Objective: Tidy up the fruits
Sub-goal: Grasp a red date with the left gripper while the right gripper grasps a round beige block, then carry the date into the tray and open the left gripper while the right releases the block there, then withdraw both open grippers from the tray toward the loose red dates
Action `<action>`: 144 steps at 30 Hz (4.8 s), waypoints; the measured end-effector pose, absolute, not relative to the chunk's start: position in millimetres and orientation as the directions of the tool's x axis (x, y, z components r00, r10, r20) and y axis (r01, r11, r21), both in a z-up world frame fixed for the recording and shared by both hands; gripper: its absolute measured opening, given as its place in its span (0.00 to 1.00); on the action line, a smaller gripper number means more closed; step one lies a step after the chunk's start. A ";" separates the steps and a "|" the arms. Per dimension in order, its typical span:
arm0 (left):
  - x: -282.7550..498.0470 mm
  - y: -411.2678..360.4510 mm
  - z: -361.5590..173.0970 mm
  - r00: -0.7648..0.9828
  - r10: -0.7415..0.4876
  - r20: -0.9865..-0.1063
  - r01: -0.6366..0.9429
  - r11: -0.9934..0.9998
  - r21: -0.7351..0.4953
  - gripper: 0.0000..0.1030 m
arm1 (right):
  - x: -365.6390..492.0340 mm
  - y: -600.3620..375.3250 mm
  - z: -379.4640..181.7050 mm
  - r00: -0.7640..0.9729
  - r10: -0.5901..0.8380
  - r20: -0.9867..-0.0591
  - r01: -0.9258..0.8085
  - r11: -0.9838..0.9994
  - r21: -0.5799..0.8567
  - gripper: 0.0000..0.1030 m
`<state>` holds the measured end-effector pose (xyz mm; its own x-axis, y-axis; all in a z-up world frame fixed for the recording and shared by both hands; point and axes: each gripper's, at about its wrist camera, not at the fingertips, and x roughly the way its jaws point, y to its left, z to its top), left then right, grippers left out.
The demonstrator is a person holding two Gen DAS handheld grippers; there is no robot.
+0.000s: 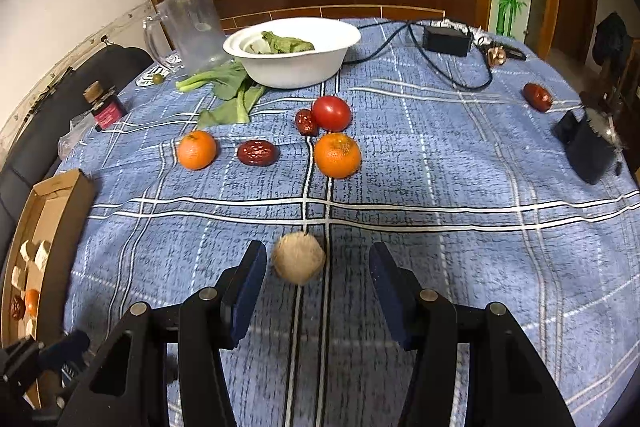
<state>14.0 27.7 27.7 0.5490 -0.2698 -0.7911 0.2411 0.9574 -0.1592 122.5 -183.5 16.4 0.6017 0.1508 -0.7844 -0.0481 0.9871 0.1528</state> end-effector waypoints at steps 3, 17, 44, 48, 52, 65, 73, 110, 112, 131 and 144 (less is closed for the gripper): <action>17.7 22.9 19.0 0.534 -0.278 -0.799 0.257 0.953 -0.160 0.30 | 127.0 -183.4 9.6 0.593 0.159 -0.789 -0.050 0.986 0.160 0.55; 17.6 26.2 13.7 0.580 -0.264 -0.770 0.236 0.960 -0.152 0.22 | 128.0 -171.8 6.1 0.619 0.126 -0.775 -0.082 0.992 0.096 0.31; -46.1 106.4 93.8 0.742 -0.199 -0.641 0.116 0.979 -0.169 0.22 | 31.7 -111.6 75.1 0.661 0.258 -0.705 -0.242 0.962 0.126 0.32; -64.9 146.5 105.1 0.773 -0.114 -0.624 0.020 0.988 -0.155 0.22 | 10.4 -79.5 83.9 0.657 0.301 -0.692 -0.308 0.944 0.118 0.32; -78.4 186.6 104.7 0.779 -0.043 -0.625 -0.074 0.984 -0.160 0.22 | -5.4 -51.0 89.4 0.645 0.344 -0.683 -0.367 0.923 0.118 0.32; -85.8 254.6 74.0 0.733 0.055 -0.678 -0.222 0.962 -0.161 0.22 | -39.1 53.2 71.1 0.537 0.458 -0.708 -0.532 0.835 0.137 0.32; -69.8 260.3 59.3 0.703 0.050 -0.710 -0.221 0.964 -0.151 0.22 | -44.9 88.9 45.4 0.495 0.437 -0.751 -0.563 0.819 0.106 0.32; -87.6 244.9 87.6 0.750 0.133 -0.648 -0.228 0.971 -0.065 0.53 | -61.2 91.4 39.4 0.544 0.416 -0.729 -0.553 0.831 0.062 0.46; -92.9 243.2 93.8 0.757 0.140 -0.638 -0.230 0.971 -0.061 0.54 | -63.3 89.0 40.9 0.547 0.418 -0.725 -0.550 0.833 0.065 0.46; -120.5 217.2 122.2 0.786 0.187 -0.589 -0.239 0.971 -0.011 0.58 | -81.5 45.4 52.7 0.582 0.419 -0.697 -0.479 0.869 0.122 0.49; -135.8 187.9 136.0 0.803 0.198 -0.562 -0.214 0.976 0.038 0.63 | -92.0 9.2 54.9 0.604 0.416 -0.679 -0.426 0.889 0.167 0.49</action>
